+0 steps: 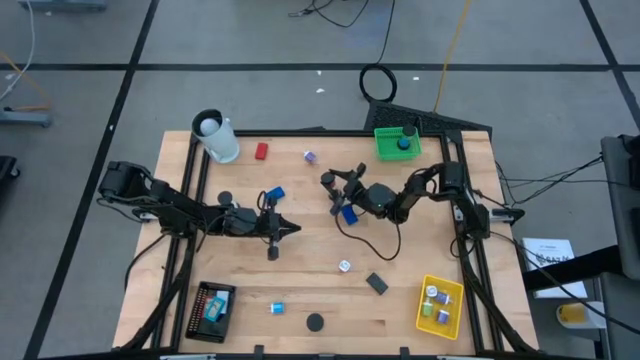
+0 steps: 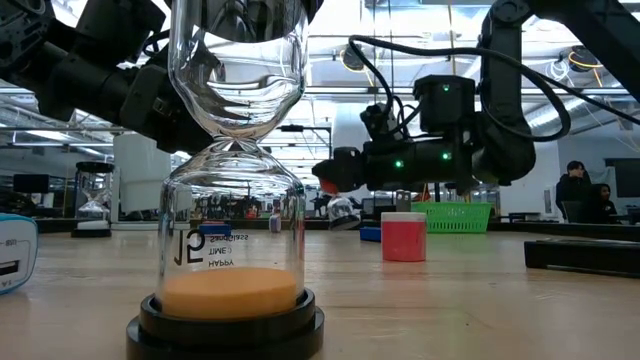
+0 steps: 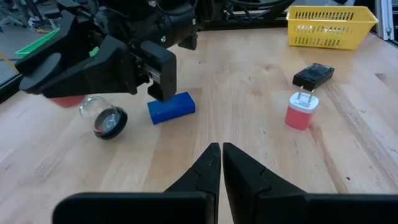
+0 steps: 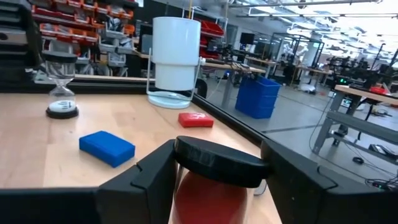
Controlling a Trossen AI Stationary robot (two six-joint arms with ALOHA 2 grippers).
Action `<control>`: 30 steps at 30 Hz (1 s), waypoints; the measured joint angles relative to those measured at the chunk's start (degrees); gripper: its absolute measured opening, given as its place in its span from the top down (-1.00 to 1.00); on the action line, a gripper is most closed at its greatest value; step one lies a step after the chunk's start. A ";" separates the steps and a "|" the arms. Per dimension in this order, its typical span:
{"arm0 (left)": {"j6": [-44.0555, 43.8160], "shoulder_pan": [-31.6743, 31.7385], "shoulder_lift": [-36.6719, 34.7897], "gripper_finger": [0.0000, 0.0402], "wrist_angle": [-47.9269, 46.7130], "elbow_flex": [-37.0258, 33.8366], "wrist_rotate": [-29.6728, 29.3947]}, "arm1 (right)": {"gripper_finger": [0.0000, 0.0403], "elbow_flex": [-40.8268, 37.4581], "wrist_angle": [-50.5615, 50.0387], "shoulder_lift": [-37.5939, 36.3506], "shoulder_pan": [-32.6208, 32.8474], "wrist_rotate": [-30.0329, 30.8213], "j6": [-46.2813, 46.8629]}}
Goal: Pick & Place Office items
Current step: Put the red hourglass into the green bin
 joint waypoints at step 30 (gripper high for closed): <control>-5.45 30.03 9.19 0.87 -26.23 21.90 21.22 | -0.03 -0.02 -0.04 -0.02 1.60 -1.61 -2.81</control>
